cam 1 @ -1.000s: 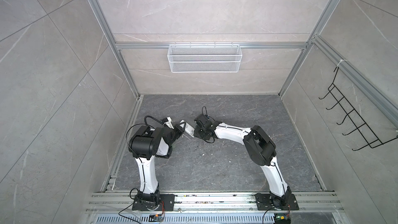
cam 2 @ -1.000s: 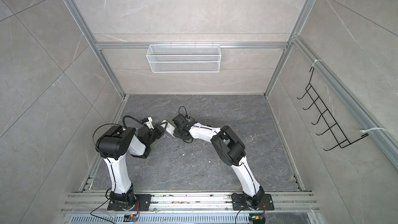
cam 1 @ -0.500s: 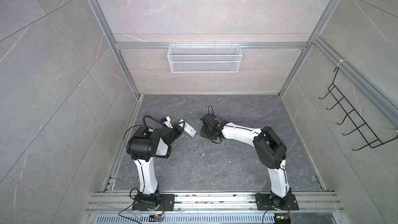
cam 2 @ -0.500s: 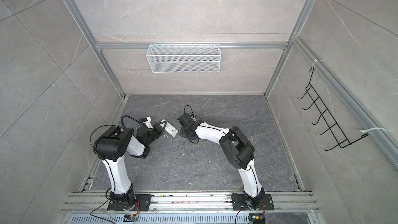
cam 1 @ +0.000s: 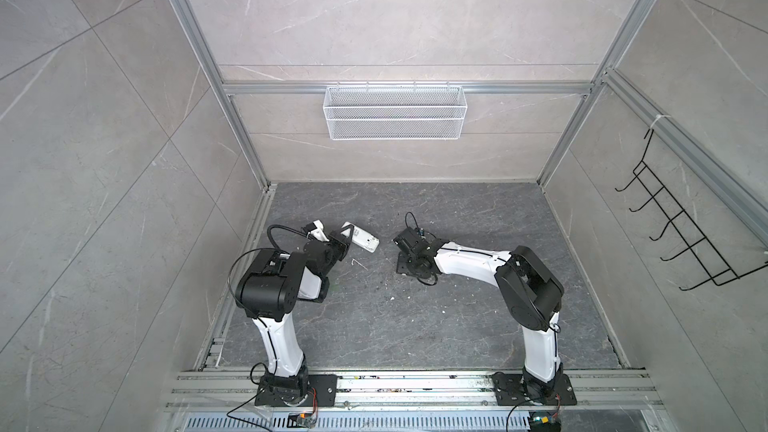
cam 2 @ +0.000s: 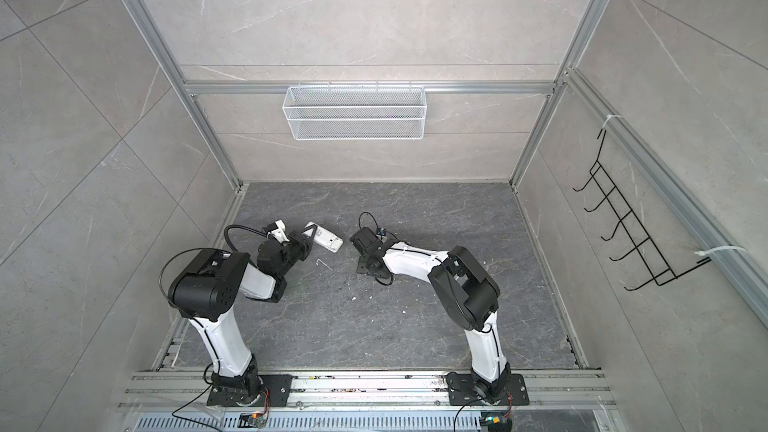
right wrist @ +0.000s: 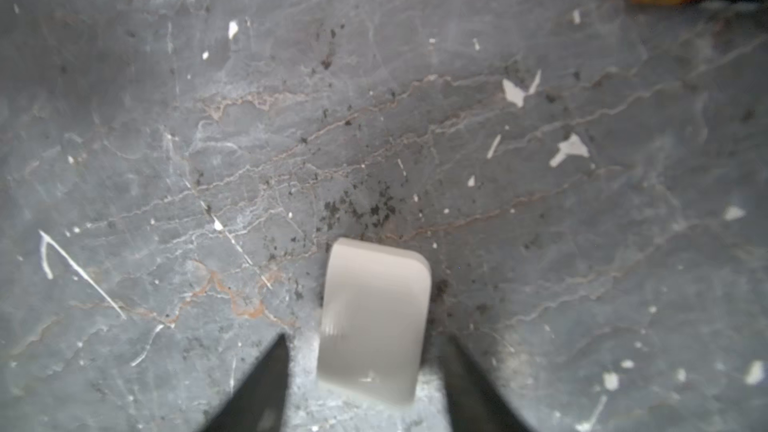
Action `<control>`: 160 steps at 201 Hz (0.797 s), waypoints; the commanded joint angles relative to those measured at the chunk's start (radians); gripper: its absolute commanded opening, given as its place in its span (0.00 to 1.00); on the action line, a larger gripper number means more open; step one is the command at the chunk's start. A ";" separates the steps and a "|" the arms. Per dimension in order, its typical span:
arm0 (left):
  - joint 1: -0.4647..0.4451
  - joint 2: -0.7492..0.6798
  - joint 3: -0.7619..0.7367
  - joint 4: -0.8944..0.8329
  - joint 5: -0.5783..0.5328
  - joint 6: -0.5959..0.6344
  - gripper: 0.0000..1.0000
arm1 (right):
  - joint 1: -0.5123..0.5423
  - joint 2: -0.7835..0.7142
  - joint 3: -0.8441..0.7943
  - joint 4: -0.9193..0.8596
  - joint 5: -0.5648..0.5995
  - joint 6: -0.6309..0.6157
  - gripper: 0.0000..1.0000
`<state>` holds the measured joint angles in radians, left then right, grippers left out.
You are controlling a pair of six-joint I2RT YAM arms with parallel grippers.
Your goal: Load the batteries into the remote control
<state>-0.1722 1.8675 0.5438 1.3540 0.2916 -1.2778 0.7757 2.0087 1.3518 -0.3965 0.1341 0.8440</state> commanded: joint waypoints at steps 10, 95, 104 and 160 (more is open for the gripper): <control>0.003 -0.062 0.019 0.015 0.006 -0.062 0.05 | 0.002 -0.110 -0.021 -0.008 -0.001 -0.039 0.75; -0.076 -0.061 0.125 0.038 0.018 -0.281 0.09 | -0.076 -0.371 -0.344 0.788 -0.361 0.222 0.80; -0.076 -0.055 0.133 0.045 0.026 -0.313 0.09 | -0.081 -0.370 -0.375 0.890 -0.365 0.271 0.80; -0.094 -0.095 0.135 0.059 0.014 -0.389 0.09 | -0.086 -0.287 -0.367 1.106 -0.412 0.403 0.78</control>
<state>-0.2554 1.8240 0.6571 1.3430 0.2974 -1.6150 0.6888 1.6806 0.9802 0.5030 -0.2298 1.1519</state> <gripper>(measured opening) 0.183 0.777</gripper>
